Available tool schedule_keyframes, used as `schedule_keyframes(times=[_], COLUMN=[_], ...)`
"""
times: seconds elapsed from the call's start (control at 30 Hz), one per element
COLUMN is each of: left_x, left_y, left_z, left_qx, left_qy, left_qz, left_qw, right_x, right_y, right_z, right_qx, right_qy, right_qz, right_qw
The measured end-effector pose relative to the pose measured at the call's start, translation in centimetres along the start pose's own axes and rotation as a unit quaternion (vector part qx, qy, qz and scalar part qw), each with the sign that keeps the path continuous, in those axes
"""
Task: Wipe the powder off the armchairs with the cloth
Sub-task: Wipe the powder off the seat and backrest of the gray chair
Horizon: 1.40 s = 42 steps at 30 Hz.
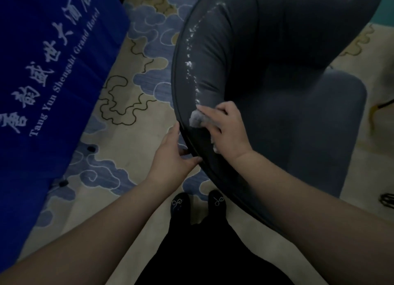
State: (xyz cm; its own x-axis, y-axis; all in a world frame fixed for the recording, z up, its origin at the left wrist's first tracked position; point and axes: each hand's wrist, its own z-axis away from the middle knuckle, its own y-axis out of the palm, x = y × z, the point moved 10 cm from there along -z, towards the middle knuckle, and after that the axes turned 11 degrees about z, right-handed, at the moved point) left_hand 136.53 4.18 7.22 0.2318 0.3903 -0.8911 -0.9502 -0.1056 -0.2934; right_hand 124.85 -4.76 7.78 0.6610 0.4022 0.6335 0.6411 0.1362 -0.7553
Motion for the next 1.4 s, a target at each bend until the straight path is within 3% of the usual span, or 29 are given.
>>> schedule_keyframes(times=[0.2, 0.43, 0.63, 0.77, 0.87, 1.0, 1.1, 1.23, 1.4], left_x=[0.8, 2.1, 0.1, 0.2, 0.4, 0.3, -0.3, -1.5, -2.0], left_y=[0.2, 0.1, -1.2, -1.5, -1.8, -2.4, -2.8, -3.7, -4.4], left_z=[-0.5, -1.6, -3.9, -4.8, -5.6, -7.0, -8.5, -11.0, -13.1], left_qx=[0.002, -0.013, -0.002, 0.003, 0.006, 0.016, 0.034, 0.062, 0.099], left_qy=[-0.015, -0.044, -0.021, -0.029, -0.031, -0.035, -0.035, -0.020, -0.014], left_qz=[0.028, 0.012, 0.013, 0.008, 0.008, 0.021, 0.035, 0.029, 0.016], left_qw=[1.000, 0.999, 1.000, 1.000, 0.999, 0.999, 0.998, 0.997, 0.995], right_x=[0.6, 0.9, 0.3, 1.6, 0.6, 0.2, 0.3, -0.5, -0.5], right_y=[-1.9, 0.6, -0.3, 1.1, 1.7, 0.7, 0.8, 1.6, 0.5], right_z=[5.5, -3.3, 1.4, -5.7, -8.0, -2.9, -5.9, -12.5, -8.3], right_qx=[0.025, -0.017, 0.019, -0.025, -0.033, -0.014, -0.030, -0.050, -0.092], right_qy=[-0.094, -0.088, -0.127, -0.138, -0.097, -0.104, -0.080, 0.000, 0.088], right_qz=[0.018, 0.011, -0.014, 0.025, 0.001, -0.017, 0.005, -0.024, -0.044], right_qw=[0.995, 0.996, 0.992, 0.990, 0.995, 0.994, 0.996, 0.998, 0.991])
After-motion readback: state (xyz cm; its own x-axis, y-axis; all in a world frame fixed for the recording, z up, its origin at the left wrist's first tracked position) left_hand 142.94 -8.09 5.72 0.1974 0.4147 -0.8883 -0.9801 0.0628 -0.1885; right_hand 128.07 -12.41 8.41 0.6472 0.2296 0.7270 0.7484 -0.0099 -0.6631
